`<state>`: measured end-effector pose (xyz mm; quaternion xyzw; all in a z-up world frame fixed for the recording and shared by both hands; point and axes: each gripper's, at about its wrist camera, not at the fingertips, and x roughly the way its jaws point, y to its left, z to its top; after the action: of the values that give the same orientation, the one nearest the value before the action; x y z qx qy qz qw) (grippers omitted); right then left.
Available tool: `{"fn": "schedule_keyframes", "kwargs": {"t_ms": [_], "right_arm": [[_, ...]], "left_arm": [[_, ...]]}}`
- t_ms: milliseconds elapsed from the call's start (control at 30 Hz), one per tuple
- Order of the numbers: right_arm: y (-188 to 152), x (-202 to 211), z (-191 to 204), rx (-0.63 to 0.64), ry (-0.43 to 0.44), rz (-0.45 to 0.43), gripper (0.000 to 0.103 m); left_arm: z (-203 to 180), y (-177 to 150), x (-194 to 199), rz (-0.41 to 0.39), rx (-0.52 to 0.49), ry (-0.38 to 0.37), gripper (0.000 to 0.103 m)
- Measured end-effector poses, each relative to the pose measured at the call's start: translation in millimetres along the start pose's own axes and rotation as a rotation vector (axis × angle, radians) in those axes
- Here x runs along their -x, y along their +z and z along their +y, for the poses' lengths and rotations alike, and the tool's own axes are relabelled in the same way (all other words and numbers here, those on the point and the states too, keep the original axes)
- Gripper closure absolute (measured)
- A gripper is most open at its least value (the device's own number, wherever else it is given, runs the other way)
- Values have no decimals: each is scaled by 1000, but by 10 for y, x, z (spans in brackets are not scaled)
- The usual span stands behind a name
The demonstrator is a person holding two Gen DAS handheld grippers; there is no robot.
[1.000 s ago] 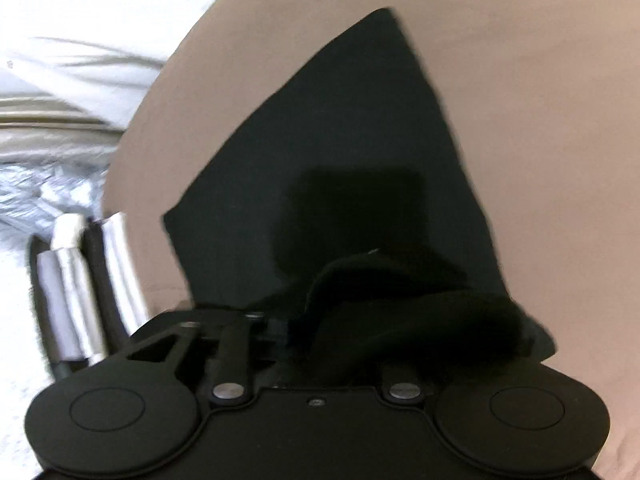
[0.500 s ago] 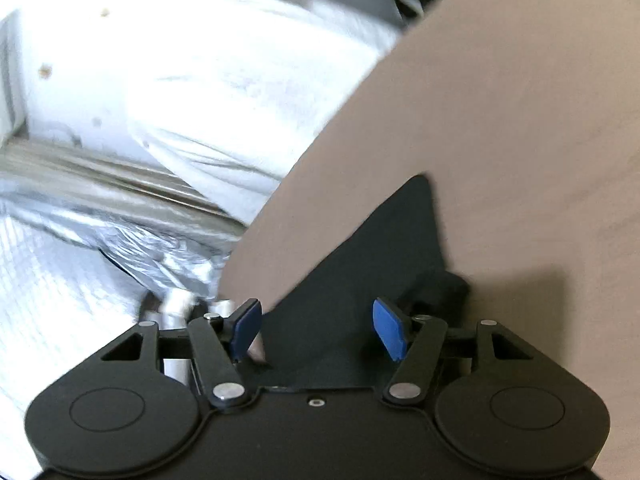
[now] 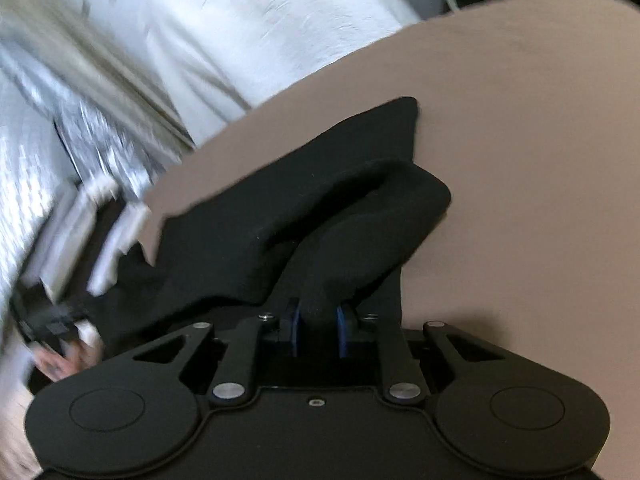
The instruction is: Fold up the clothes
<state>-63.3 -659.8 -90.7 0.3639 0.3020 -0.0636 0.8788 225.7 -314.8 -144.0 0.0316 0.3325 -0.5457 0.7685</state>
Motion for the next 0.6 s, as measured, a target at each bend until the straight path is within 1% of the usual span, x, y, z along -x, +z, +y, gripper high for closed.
{"fn": "schedule_keyframes", "kwargs": {"t_ms": [100,133,167,200,233,267,300,333,400,433,500,533,600], "right_arm": [[65,-134,35,52,-27,2,71],[87,-178,47,70,-36,3,60],[109,-220,59,87,-45,3,52],[129,-234,66,99,-59,2,52],[150,-249,73,112,-74,1,52],[170,-263,80,124,-88,-1,78],[190,-277,87,137,-102,-2,91],[211,-292,94,149,-117,-3,90],[251,-321,108,174,-145,-5,90],[272,-335,116,187,-159,-7,90],[312,-364,130,212,-188,-9,90],[333,-378,137,224,-202,-10,90],[373,-407,151,249,-231,-13,88]], "left_arm": [[38,6,-69,-47,34,-19,29],[54,8,-90,-66,60,-31,29],[72,2,-116,-90,97,-54,27],[86,-7,-144,-107,128,-81,26],[90,-15,-191,-102,140,-105,27],[75,-14,-262,-73,140,-104,36],[55,-5,-303,-42,141,-88,72],[53,8,-308,-28,161,-81,89],[93,36,-233,-41,253,-72,90],[128,47,-171,-55,304,-55,90],[200,43,-71,-68,380,4,91],[237,19,-59,-58,404,47,91],[313,-54,-114,-4,435,122,91]]}}
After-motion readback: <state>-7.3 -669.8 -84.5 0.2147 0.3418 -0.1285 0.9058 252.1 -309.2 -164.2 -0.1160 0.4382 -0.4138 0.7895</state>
